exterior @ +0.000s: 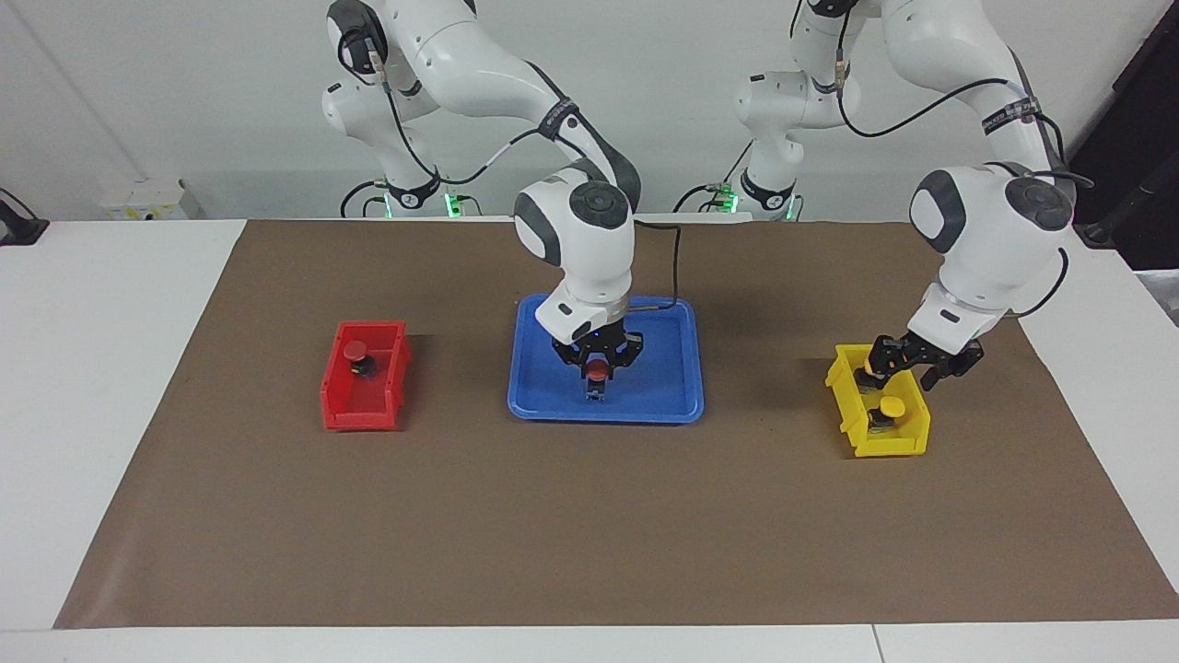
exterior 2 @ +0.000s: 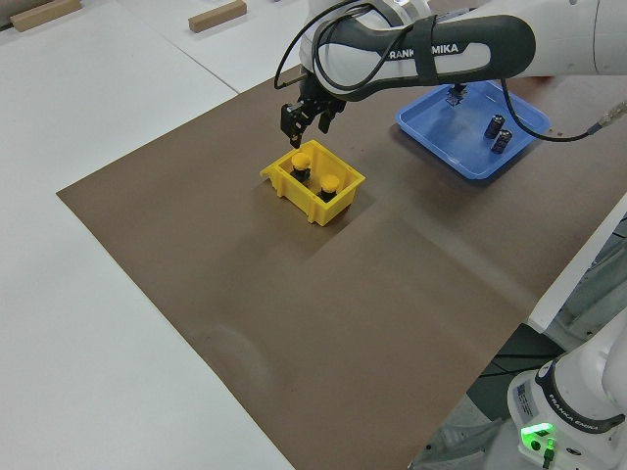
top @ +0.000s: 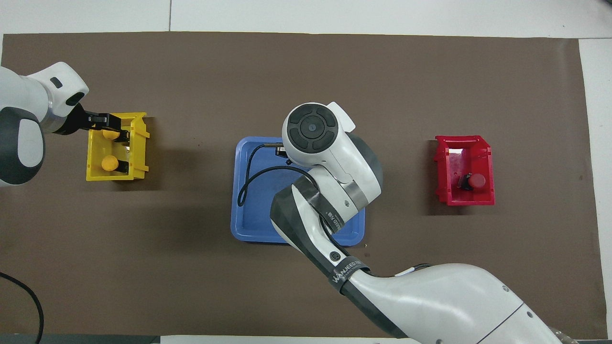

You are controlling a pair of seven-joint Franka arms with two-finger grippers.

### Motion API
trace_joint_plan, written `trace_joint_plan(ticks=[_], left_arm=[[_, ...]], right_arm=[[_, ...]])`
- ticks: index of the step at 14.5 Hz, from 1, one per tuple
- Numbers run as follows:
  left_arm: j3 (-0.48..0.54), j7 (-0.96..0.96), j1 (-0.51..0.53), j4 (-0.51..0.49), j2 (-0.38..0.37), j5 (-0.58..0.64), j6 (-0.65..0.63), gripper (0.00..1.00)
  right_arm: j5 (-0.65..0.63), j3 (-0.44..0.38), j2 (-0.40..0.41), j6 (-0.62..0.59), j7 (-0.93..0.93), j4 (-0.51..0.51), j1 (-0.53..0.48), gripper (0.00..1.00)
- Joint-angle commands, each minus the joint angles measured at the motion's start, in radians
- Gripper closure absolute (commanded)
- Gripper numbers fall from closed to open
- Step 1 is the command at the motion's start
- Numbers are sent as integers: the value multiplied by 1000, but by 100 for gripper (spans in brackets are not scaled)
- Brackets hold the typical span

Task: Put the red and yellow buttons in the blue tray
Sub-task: 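Place the red button in the tray while the left gripper grasps yellow button, then place the yellow button in the tray while the right gripper grasps red button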

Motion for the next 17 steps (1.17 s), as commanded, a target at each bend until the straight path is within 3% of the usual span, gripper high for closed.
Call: trace_joint_plan(ticks=[1,3,5,7,10,11,12,13,15,17], left_arm=[[-3,-26,8,-7,29,5,52,25],[-3,-26,16,-18,35,5,63,25],[-3,-31,17,-34,35,3,73,27],[-3,-74,17,-68,34,3,118,27],[-3,-77,16,-93,32,3,141,30],[-3,-79,16,-93,32,3,138,54],[-3,-74,17,-90,34,3,135,92],[-3,-71,19,-85,34,5,135,99],[-3,-74,21,-44,41,5,115,99],[-1,-76,13,58,55,5,10,99]], right_arm=[[-11,0,-33,48,17,-74,-2,70],[-11,0,-35,66,17,-89,-2,63],[-11,0,-38,66,16,-88,-5,36],[-13,-1,-36,39,13,-45,-19,22],[-16,-1,-70,-90,-115,21,-89,21],[-10,-1,-113,-118,-251,9,-137,21],[-2,-1,-154,-142,-362,-15,-190,21],[1,-1,-203,-174,-471,-49,-241,21],[12,-1,-292,-207,-683,-145,-324,21],[19,0,-358,-190,-870,-254,-405,21]])
